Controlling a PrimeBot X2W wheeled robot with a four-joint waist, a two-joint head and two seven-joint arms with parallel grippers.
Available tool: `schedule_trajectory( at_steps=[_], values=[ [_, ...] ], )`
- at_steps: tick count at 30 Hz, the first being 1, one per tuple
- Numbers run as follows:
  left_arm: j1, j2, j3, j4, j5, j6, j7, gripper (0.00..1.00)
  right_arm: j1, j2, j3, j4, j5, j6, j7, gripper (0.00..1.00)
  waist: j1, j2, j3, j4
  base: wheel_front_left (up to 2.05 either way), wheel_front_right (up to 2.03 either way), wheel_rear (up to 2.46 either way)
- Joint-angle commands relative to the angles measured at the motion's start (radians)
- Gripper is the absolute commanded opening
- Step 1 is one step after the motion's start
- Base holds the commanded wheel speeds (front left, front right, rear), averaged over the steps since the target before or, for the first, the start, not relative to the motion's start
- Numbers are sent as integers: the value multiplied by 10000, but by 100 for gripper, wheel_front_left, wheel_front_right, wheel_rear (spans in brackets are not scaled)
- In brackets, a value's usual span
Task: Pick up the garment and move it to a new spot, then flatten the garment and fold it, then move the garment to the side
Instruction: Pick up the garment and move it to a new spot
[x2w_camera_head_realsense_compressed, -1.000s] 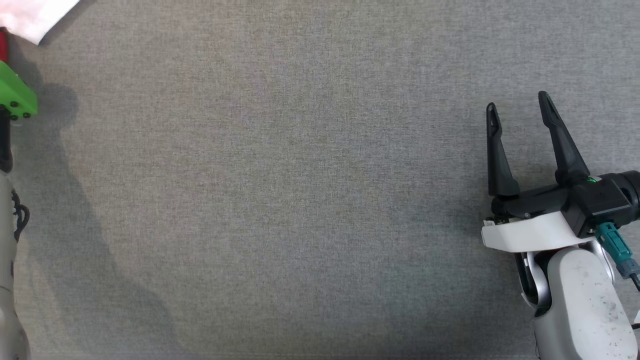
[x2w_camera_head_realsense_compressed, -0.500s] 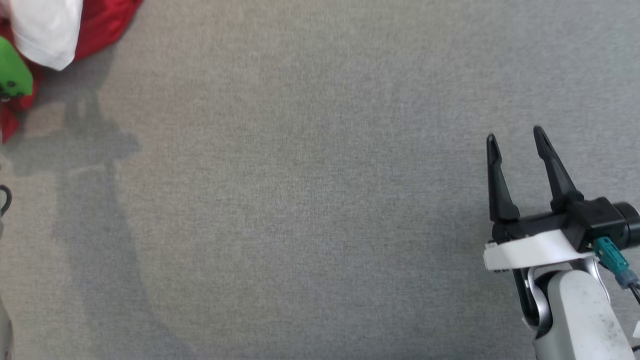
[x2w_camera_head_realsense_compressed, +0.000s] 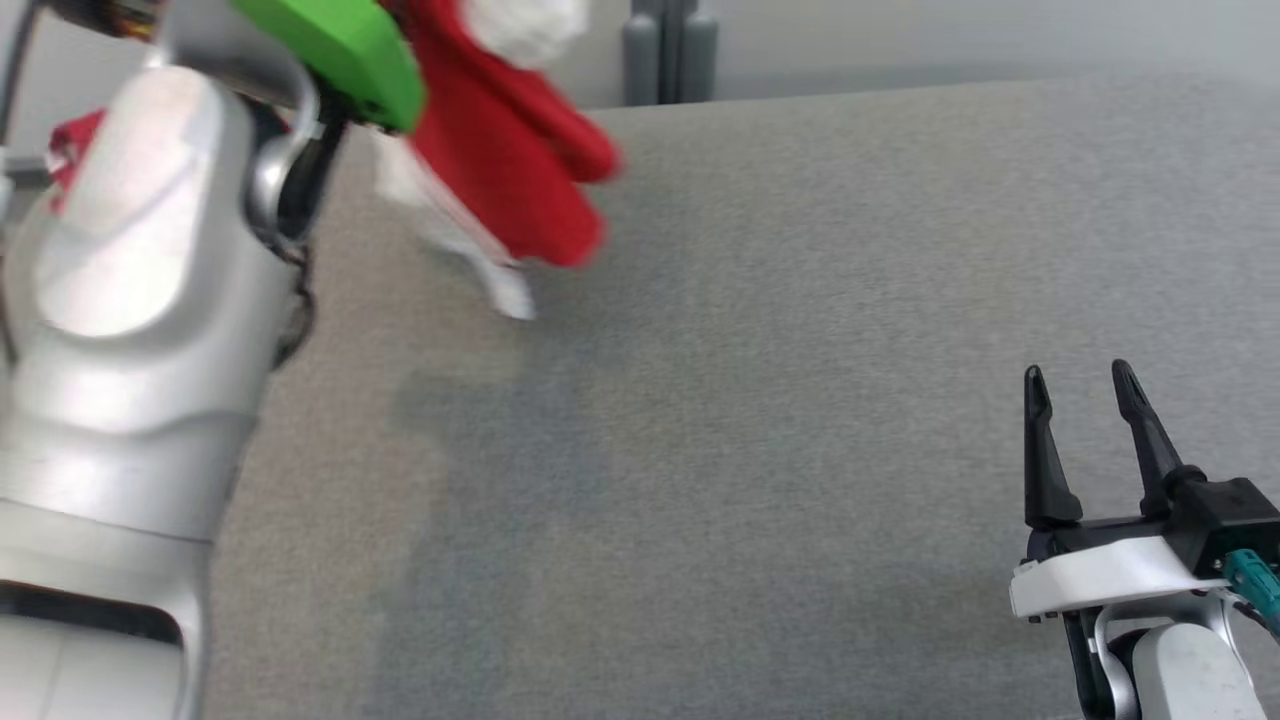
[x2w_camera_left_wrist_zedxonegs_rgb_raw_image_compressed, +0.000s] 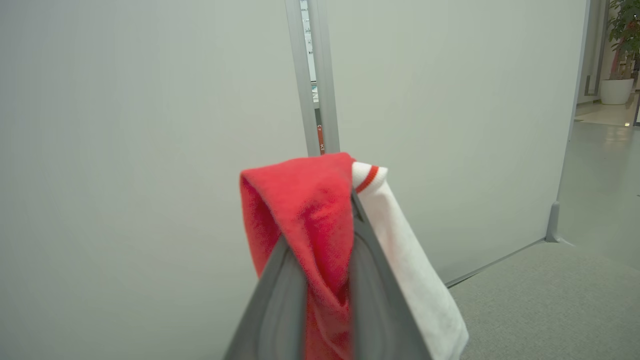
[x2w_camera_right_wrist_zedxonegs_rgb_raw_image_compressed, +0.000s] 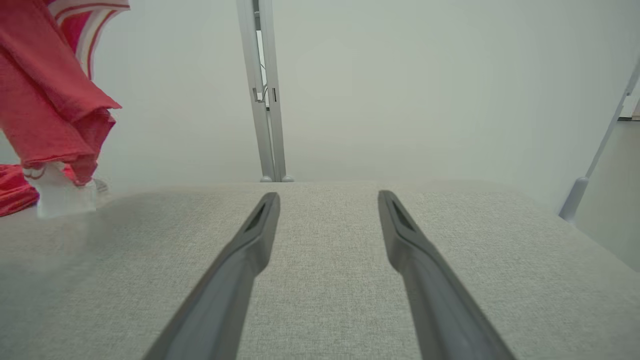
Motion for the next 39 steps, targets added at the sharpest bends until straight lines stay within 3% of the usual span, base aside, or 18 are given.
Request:
schedule_trajectory(
  at_steps=[1,6,11,20,21,22,23,31,39],
  values=[
    [424,-176,-149,-231,-352,-8,95,0,143,-23,-17,-25,58,-8,-31,100,1,-1,-599,-871,0,0,0],
    [1315,-1013,-496,-740,-1383,-9,42,0,190,-23,-69,-8,213,-10,-31,100,1,-1,-312,-1230,0,0,0],
    [2690,-1532,-462,119,-2237,317,-387,0,-142,-18,23,12,310,-8,-31,100,1,-1,267,-1455,0,0,0],
    [4092,-1637,-559,2537,-2360,1006,-1493,0,-459,-21,159,124,244,-8,-31,100,1,-1,783,-1464,0,0,0],
    [4148,-1618,-587,2726,-2286,1019,-1616,24,-493,-23,144,159,234,-10,-31,100,1,-1,776,-1416,0,0,0],
    [4186,-1586,-642,2864,-2168,1038,-1714,73,-519,-23,144,178,211,-8,-31,100,1,-1,753,-1366,0,0,0],
    [4230,-1548,-729,3048,-2049,1075,-1817,100,-530,-21,135,205,184,-8,-31,100,1,-1,715,-1296,0,0,0],
    [4409,-1592,-919,3201,-1397,978,-2307,100,-310,-24,186,497,79,-10,-31,100,1,-1,49,-730,0,0,0],
    [5706,-1379,-93,1028,-64,1430,-2303,100,-147,-24,139,721,-173,-10,-31,100,1,-1,-908,-199,0,0,0]
  ],
)
